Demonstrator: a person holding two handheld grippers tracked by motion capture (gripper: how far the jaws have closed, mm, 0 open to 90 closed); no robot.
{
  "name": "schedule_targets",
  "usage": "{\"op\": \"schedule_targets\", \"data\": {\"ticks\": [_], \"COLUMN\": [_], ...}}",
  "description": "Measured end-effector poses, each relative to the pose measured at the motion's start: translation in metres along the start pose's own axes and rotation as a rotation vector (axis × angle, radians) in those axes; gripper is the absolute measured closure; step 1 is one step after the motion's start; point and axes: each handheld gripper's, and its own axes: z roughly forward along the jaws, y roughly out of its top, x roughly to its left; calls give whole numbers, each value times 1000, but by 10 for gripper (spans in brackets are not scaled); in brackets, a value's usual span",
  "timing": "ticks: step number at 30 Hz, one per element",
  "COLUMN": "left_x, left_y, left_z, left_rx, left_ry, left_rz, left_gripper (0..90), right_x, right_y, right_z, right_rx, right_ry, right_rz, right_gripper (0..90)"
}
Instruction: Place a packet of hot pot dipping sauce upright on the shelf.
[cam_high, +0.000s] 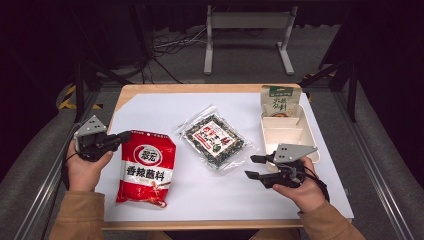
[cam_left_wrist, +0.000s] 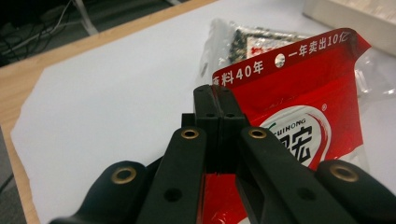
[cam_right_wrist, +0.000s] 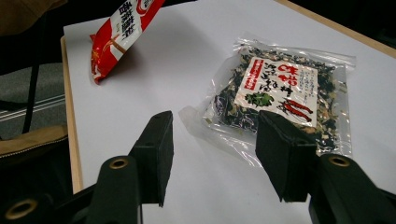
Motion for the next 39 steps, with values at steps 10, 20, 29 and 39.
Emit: {"op": "schedule_targets", "data": {"ticks": [10, 20, 29, 39], "left_x": [-35, -62, -80, -97], "left_y": [19, 30, 41, 47], "left_z": [-29, -46, -56, -52], "left_rx": [-83, -130, -171, -228], "left_ry": [-71, -116, -129, -262], "left_rz": [98, 188, 229, 241], "left_gripper": [900, 900, 900, 900], "right_x": [6, 9, 11, 20], "right_y": [9, 15, 21, 38], "right_z": [2, 7, 13, 33], "right_rx": [-35, -59, -105, -121], "right_ry": [26, 50, 80, 110], "right_rz": [-17, -22, -14, -40], "right_gripper": [457, 450, 444, 432]}}
